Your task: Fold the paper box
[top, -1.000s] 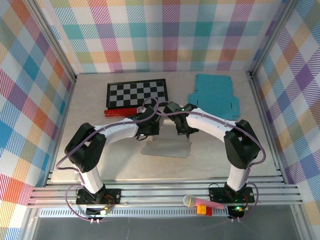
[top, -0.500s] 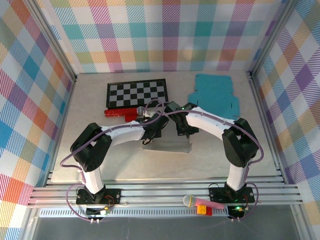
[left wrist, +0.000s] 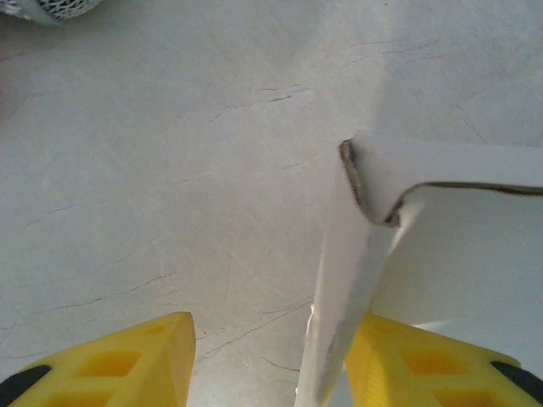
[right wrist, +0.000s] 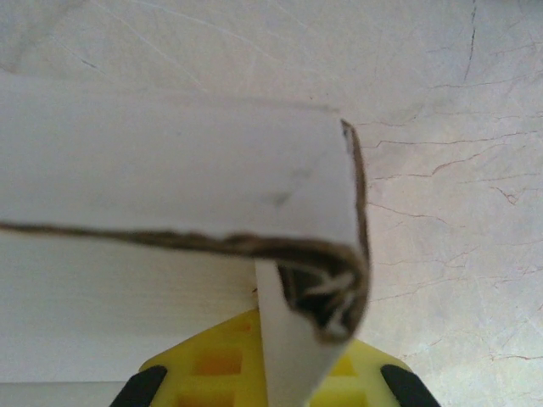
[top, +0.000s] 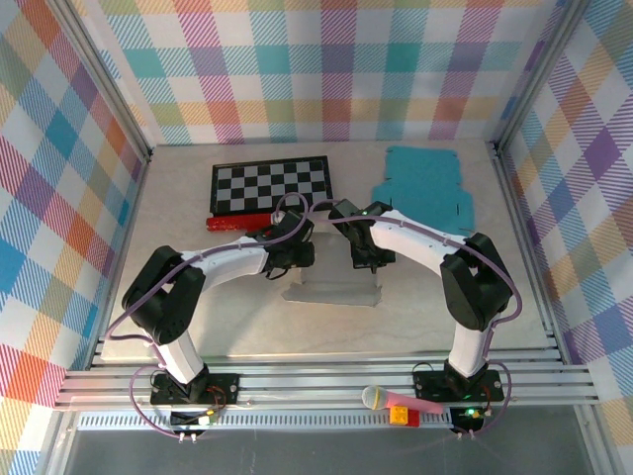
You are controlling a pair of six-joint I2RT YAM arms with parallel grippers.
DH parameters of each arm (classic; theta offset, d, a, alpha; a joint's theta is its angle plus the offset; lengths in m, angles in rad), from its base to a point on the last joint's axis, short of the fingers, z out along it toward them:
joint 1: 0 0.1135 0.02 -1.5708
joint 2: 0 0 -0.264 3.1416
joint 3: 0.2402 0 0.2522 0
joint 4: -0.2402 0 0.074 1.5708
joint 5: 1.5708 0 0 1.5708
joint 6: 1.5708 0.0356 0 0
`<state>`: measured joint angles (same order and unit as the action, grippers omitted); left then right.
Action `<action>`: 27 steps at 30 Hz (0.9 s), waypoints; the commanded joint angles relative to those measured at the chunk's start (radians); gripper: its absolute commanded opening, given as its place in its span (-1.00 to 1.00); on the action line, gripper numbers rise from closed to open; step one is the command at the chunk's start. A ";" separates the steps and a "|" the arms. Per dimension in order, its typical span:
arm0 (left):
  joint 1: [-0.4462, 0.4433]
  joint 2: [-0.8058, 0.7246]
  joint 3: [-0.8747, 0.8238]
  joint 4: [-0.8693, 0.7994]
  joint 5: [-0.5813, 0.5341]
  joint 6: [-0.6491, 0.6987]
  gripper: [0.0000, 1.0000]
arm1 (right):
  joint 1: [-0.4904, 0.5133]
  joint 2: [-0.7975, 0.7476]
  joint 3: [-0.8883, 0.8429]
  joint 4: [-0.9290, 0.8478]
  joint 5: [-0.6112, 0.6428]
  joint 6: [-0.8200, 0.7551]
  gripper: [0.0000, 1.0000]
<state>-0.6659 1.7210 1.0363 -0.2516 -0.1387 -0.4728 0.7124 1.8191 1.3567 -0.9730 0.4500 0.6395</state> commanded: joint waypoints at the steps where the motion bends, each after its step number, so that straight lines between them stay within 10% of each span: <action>1: 0.003 0.007 0.020 0.000 0.016 0.035 -0.15 | 0.001 -0.006 -0.003 -0.027 -0.011 -0.013 -1.00; 9: -0.007 0.040 0.031 -0.017 -0.061 0.045 -1.00 | 0.000 -0.004 0.011 -0.033 -0.008 -0.007 -1.00; 17: -0.091 0.034 0.058 -0.132 -0.342 -0.023 -1.00 | -0.001 -0.013 0.004 -0.024 -0.004 0.015 -1.00; 23: -0.112 0.023 0.050 -0.115 -0.344 -0.034 -1.00 | -0.009 -0.011 -0.002 -0.015 -0.016 0.032 -1.00; 27: -0.108 -0.008 0.060 -0.098 -0.283 0.004 -0.22 | -0.023 -0.011 -0.008 -0.012 -0.031 0.039 -1.00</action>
<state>-0.7765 1.7519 1.0782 -0.3294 -0.4114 -0.4850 0.7044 1.8191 1.3560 -0.9546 0.4244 0.6586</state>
